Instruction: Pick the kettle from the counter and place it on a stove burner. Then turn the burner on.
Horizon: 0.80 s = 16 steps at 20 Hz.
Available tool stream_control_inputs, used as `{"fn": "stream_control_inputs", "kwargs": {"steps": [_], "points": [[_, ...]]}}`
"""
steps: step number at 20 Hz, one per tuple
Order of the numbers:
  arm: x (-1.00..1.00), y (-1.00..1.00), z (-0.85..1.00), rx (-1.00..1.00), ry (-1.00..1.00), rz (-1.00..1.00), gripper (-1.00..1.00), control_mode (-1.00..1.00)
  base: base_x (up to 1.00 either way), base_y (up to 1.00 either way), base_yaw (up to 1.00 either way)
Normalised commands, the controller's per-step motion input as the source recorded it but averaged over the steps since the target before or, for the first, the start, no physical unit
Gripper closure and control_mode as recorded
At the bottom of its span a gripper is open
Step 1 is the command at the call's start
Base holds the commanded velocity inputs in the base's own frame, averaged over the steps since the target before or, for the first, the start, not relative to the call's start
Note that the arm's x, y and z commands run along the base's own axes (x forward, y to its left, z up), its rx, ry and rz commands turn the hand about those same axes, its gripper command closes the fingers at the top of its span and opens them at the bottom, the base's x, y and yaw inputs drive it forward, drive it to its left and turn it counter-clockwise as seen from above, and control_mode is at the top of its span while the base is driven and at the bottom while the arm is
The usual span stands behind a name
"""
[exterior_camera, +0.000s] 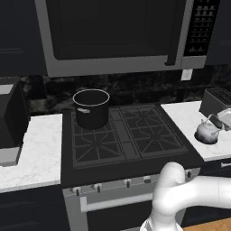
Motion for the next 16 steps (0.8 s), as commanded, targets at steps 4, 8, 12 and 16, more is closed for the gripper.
{"fn": "stream_control_inputs", "kwargs": {"steps": [4, 8, 12, 16], "points": [[0.00, 0.00, 0.00, 0.00, 0.00, 0.00, 1.00, -1.00, 0.00, 0.00, 0.00], [0.00, 0.00, 0.00, 0.00, 0.00, 0.00, 1.00, -1.00, 0.00, 0.00, 0.00], [-0.09, 0.03, 0.14, 0.00, -0.01, 0.00, 1.00, -1.00, 0.00, 0.00, 0.00], [-0.29, 0.27, 0.53, -0.02, -0.13, 0.00, 1.00, -1.00, 0.00, 0.00, 0.00]]}}
